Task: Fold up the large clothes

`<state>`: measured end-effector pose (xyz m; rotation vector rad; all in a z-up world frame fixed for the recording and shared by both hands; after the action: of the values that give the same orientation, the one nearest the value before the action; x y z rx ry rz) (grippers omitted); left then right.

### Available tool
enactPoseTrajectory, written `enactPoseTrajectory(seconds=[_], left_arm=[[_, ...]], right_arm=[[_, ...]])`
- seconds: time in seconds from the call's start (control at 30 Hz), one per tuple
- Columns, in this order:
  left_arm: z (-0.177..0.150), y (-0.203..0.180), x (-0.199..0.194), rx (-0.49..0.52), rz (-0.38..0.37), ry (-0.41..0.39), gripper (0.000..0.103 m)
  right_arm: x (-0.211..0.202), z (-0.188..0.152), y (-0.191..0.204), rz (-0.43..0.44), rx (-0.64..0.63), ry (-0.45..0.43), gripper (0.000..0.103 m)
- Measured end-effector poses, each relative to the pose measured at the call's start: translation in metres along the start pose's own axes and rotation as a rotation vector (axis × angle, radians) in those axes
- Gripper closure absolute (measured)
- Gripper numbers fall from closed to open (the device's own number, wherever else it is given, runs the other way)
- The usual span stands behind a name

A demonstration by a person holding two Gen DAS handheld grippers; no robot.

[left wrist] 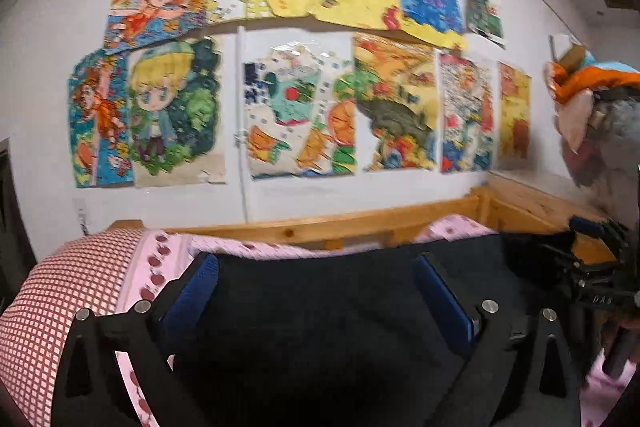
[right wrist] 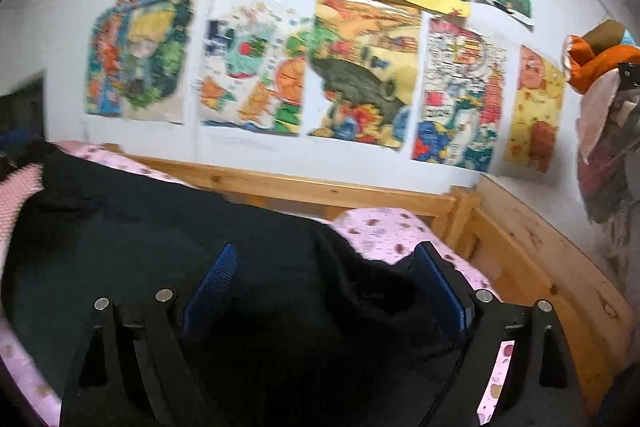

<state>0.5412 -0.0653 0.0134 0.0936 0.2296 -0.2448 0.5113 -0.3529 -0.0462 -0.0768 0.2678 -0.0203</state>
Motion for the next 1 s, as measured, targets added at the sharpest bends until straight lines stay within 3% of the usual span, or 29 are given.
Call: enactPoseTrajectory(seconds=[0.13,0.23,0.43,0.57,0.77,1.0], left_arm=[[-0.03,-0.013,0.002,0.042,-0.171,0.118,0.004],[-0.051,-0.023,0.011,0.073,-0.213,0.2,0.004],[-0.059,-0.036,0.055,0.131,-0.16,0.283,0.004],[-0.046,-0.03,0.078,0.077,-0.164,0.289,0.002],[-0.041,-0.007,0.127,-0.013,-0.05,0.352,0.002],[-0.063,0.031,0.155,-0.207,-0.135,0.399,0.002]], right_arm=[[-0.009,-0.024,0.011,0.118,-0.034,0.058,0.01],[-0.002,-0.049,0.017,0.172,-0.042,0.133,0.01],[0.037,-0.058,0.016,0.2,-0.003,0.19,0.009],[0.066,-0.047,0.008,0.207,0.062,0.196,0.007],[0.121,-0.04,-0.005,0.147,0.129,0.272,0.007],[0.152,-0.058,-0.016,0.202,0.239,0.322,0.004]])
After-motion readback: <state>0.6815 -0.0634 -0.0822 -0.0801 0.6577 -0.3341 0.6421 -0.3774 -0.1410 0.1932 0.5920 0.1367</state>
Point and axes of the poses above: each gripper's, at about its wrist camera, not at the fingertips, and x roughly the way its jaws point, y to its left, z to its top, the point moved 1 cm from there along x, roughly the way its jaws point, and after that the axes turned 1 degree about x, right-handed, at the moved point
